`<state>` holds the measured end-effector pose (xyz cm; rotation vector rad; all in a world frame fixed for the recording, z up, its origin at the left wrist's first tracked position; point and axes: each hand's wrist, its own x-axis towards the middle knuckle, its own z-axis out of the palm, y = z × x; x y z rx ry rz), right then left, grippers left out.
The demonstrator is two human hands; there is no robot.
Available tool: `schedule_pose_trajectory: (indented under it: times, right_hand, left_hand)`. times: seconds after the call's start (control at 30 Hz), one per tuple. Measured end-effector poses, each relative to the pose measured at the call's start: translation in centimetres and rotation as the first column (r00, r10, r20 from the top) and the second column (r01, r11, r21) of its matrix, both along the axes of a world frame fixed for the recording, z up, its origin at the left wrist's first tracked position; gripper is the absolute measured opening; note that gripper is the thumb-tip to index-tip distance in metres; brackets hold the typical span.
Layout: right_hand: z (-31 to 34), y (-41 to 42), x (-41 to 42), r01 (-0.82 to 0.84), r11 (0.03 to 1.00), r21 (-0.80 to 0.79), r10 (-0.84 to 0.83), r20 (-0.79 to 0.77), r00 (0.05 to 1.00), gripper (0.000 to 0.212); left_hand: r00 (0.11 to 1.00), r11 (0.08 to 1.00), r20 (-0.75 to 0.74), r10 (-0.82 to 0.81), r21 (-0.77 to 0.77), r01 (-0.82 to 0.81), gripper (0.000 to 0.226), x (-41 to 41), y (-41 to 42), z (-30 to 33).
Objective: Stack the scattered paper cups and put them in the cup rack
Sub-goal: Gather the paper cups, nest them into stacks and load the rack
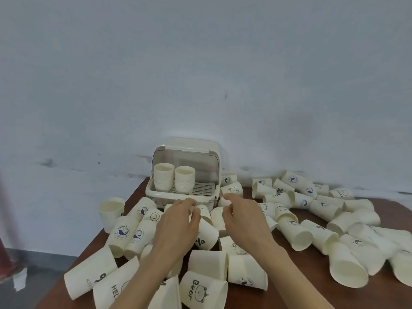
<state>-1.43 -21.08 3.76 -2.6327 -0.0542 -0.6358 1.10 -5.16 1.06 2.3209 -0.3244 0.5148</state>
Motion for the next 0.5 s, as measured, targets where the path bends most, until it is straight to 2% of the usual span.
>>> schedule_pose_trajectory:
  times: [0.5]
  right_hand:
    - [-1.9,-5.0,-1.8,0.086,0.996,0.001,-0.086,-0.060,0.994,0.029]
  left_hand:
    - [0.991,0.991,-0.036,-0.126,0.040,0.128,0.029,-0.4,-5.6,-1.4]
